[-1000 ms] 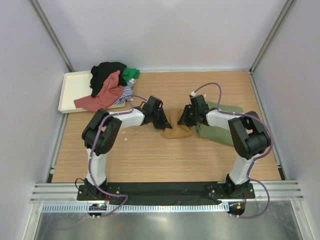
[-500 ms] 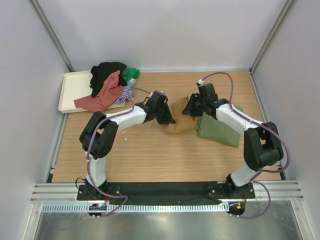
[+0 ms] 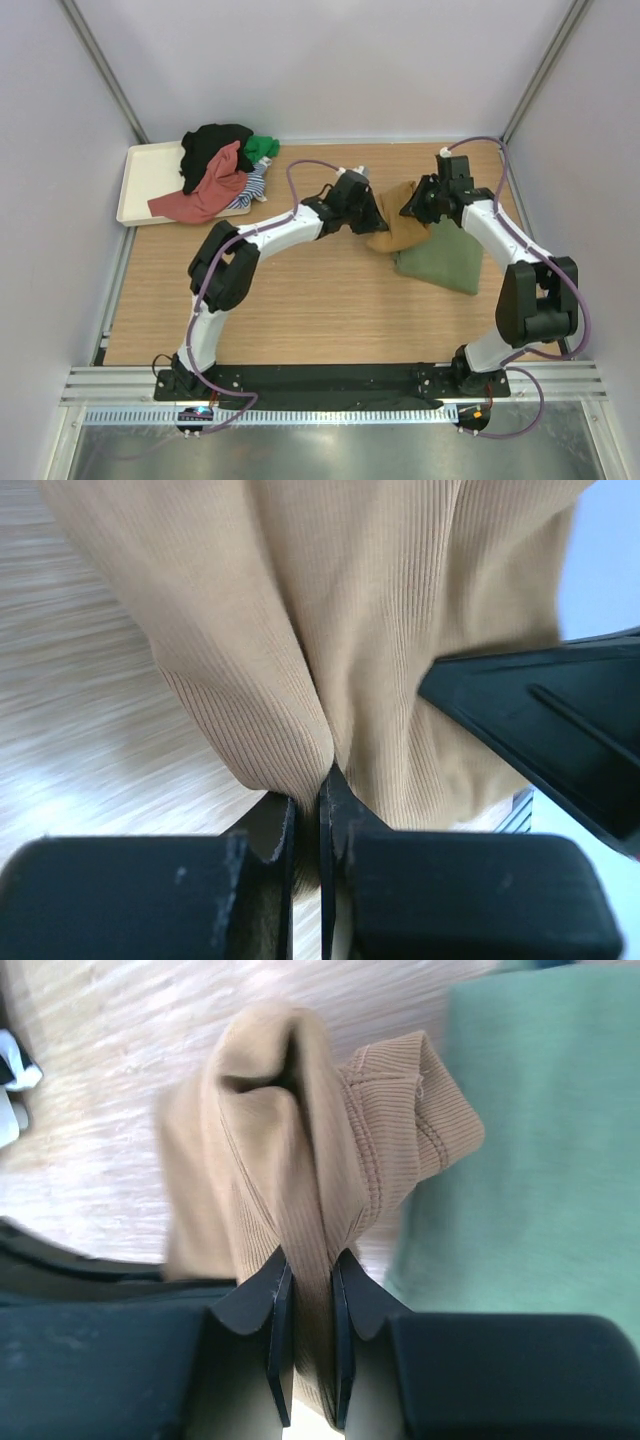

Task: Fold and stack the tank tops
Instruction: Neatly place the folded tank top to the corner

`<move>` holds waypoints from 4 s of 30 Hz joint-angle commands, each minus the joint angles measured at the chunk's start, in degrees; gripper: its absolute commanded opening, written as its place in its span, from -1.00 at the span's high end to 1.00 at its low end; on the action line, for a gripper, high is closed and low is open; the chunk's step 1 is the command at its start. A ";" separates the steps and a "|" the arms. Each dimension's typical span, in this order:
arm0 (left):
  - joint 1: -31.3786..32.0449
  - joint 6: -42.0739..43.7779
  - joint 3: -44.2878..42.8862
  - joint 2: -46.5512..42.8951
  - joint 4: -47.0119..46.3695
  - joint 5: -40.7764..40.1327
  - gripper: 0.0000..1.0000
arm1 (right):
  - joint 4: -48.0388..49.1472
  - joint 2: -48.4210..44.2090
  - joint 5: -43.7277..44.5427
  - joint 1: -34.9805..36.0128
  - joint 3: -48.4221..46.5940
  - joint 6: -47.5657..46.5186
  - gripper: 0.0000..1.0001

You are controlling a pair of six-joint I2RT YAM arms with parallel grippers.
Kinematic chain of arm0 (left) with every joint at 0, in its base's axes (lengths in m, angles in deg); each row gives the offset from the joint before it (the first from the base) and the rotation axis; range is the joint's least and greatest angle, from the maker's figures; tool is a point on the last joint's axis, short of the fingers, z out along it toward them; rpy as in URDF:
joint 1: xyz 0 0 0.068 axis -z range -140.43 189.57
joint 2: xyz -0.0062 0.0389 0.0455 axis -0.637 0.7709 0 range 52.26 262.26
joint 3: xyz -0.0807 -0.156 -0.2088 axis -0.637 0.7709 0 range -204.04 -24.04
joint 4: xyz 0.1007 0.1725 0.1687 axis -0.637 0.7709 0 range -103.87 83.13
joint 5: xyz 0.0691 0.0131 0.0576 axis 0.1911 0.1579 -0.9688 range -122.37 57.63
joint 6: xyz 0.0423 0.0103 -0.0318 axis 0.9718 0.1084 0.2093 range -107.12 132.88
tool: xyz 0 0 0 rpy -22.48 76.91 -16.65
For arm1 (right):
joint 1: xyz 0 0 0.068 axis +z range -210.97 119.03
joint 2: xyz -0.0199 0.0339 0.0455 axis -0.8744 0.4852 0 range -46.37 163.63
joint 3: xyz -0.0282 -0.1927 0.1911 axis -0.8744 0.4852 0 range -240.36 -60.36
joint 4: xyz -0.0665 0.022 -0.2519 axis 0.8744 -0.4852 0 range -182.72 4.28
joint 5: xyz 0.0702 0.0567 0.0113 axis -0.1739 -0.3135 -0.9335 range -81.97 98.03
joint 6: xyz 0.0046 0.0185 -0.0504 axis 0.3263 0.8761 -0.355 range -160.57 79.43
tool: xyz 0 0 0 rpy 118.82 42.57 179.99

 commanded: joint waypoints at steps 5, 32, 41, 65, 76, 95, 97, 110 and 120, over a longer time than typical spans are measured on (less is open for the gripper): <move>5.32 4.63 -13.22 7.15 -3.67 -0.89 1.00 | 0.72 -8.65 0.68 -6.37 3.59 -1.55 0.97; 5.23 4.01 -42.77 25.01 0.37 -0.53 1.00 | 3.53 -0.91 -6.18 -21.23 -2.31 4.69 0.98; 6.37 -0.73 -39.53 24.31 2.83 2.72 1.00 | 3.09 -3.02 -11.10 -25.45 4.99 5.05 0.92; 8.31 -7.77 -30.91 17.19 12.76 5.97 1.00 | -7.73 -6.63 0.13 -26.50 12.63 1.35 0.48; 8.66 -4.69 -29.68 17.72 14.52 3.16 0.26 | -0.25 -6.36 5.41 -31.34 17.12 4.69 -0.06; 9.97 9.46 -13.98 -6.08 19.89 -7.82 -0.73 | -3.61 -30.71 0.61 -31.34 20.54 -1.37 -0.31; 10.42 10.08 -9.49 -9.95 18.40 -9.75 -0.73 | -1.40 -31.41 -7.65 -31.34 23.00 -0.93 0.02; 10.51 13.42 29.19 -43.00 9.51 -20.04 -0.72 | 29.98 -20.09 -28.53 -31.08 38.21 10.76 0.35; 10.51 10.43 45.64 -61.80 9.51 -31.72 -0.99 | 27.98 -14.96 -17.99 -30.38 37.00 7.16 0.23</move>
